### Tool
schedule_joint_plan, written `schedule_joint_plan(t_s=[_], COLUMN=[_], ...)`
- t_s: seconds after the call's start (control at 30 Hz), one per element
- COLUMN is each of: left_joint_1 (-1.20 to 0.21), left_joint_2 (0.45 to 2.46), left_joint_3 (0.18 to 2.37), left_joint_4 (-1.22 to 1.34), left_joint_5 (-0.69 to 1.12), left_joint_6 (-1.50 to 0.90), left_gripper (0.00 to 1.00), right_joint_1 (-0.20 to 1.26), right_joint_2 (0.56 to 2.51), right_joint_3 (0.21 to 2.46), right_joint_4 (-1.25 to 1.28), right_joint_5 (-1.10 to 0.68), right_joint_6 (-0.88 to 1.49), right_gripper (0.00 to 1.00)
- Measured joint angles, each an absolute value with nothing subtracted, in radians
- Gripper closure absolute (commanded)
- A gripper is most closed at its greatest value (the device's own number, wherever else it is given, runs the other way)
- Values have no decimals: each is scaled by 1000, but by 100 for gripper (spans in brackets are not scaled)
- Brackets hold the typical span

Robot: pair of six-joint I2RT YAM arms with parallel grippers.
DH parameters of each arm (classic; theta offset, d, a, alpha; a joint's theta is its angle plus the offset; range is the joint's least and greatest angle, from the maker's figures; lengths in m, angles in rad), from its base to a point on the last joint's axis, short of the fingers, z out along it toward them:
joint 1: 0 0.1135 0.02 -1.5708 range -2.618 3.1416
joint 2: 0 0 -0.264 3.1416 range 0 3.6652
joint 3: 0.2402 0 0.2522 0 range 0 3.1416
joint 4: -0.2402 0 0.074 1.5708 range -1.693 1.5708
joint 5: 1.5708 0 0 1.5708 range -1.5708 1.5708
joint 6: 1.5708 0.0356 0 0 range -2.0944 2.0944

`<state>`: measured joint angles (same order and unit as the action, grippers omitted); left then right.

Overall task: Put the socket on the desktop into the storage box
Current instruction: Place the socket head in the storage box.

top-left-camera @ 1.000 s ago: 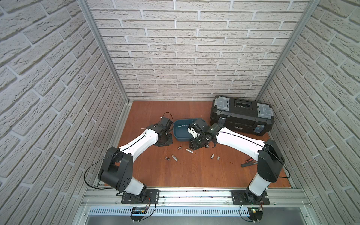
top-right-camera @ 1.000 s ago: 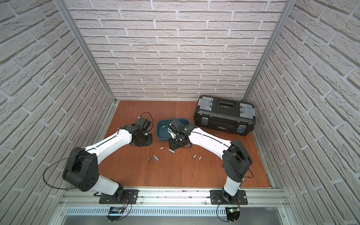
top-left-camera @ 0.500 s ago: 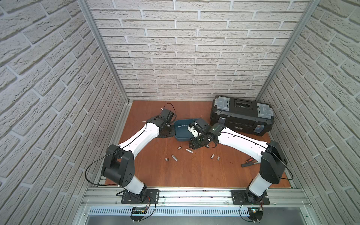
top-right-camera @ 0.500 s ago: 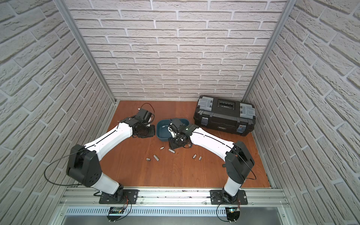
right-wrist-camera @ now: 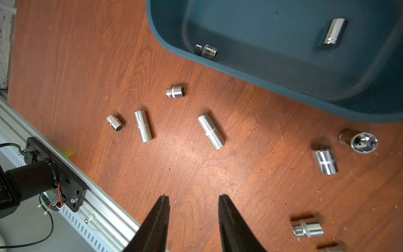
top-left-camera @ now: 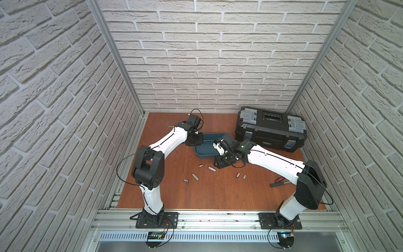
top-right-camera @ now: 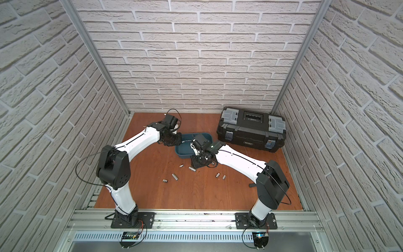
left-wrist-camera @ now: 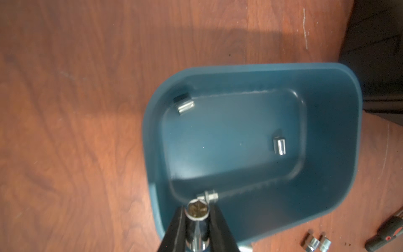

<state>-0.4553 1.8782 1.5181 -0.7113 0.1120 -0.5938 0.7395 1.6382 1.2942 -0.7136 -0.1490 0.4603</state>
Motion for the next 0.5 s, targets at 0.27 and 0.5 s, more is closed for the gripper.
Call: schedule_joint_plan(t_s=[0.27, 0.5], left_joint_1=[-468, -474], left_joint_2=[2027, 2108], left_joint_3=[1634, 1699], left_joint_4=[-736, -775], left_joint_5=[123, 120], left_joint_6=[-572, -558], left_gripper=[81, 74], right_joint_1=[725, 707], right_joint_2=[1605, 1599], right_joint_3=[1253, 1239], right_joint_4=[-710, -707], right_joint_5=[-136, -135], right_joint_6=[465, 467], right_gripper=[57, 57])
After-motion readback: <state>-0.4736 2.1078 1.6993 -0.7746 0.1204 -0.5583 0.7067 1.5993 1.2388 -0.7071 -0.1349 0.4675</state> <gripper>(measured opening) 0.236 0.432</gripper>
